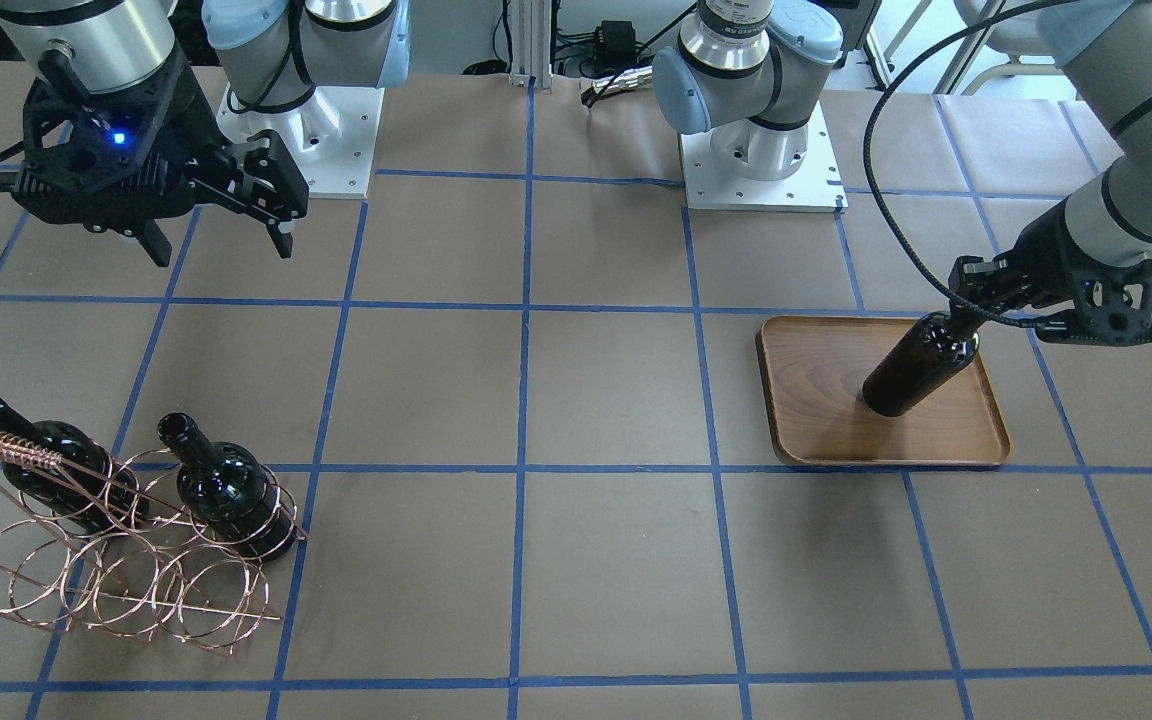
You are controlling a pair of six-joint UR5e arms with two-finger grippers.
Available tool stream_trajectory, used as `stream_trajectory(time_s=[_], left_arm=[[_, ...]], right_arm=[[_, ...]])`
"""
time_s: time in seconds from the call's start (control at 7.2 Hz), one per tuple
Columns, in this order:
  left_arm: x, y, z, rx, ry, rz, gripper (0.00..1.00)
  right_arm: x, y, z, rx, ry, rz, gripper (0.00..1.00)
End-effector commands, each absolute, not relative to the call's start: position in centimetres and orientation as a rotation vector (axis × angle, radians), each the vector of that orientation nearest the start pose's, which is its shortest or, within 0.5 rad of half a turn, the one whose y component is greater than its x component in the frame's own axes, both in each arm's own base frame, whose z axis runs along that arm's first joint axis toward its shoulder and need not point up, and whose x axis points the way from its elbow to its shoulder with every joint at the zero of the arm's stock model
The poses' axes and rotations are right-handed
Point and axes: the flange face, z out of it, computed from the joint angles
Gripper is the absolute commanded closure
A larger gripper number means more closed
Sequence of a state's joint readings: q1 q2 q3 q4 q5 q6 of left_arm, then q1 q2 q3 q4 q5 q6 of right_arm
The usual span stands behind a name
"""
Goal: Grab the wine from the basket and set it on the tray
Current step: 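Lift the bottle with the left gripper and lay it onto the wooden tray, then open the left gripper to release the bottle on the tray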
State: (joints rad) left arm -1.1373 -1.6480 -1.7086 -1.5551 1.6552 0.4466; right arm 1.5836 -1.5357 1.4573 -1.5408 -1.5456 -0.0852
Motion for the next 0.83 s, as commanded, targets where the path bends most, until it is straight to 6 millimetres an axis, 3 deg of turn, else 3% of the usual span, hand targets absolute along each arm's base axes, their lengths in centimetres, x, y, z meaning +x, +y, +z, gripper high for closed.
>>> stream_trajectory(time_s=[0.0,0.14,0.28,0.56,0.69], left_arm=[[9.6,-50.2,38.6,0.02,3.13,0.331,0.06],[9.3,-49.4,39.6,0.021,3.121,0.336,0.0],[8.4,-49.8,41.1,0.04,3.122,0.27,0.0],[6.7,-49.7,45.7,-0.002,3.118,0.113,0.0],[4.5,-49.4,47.2,-0.02,3.108,0.064,0.0]], right_arm=[[14.3,-50.9,52.5,-0.152,3.108,-0.09,0.0],[14.1,-51.0,52.5,-0.152,3.111,-0.092,0.0],[14.1,-51.2,52.6,-0.15,3.105,-0.111,0.0],[14.2,-51.1,52.7,-0.145,3.102,-0.116,0.0],[14.2,-51.2,52.5,-0.147,3.103,-0.114,0.0]])
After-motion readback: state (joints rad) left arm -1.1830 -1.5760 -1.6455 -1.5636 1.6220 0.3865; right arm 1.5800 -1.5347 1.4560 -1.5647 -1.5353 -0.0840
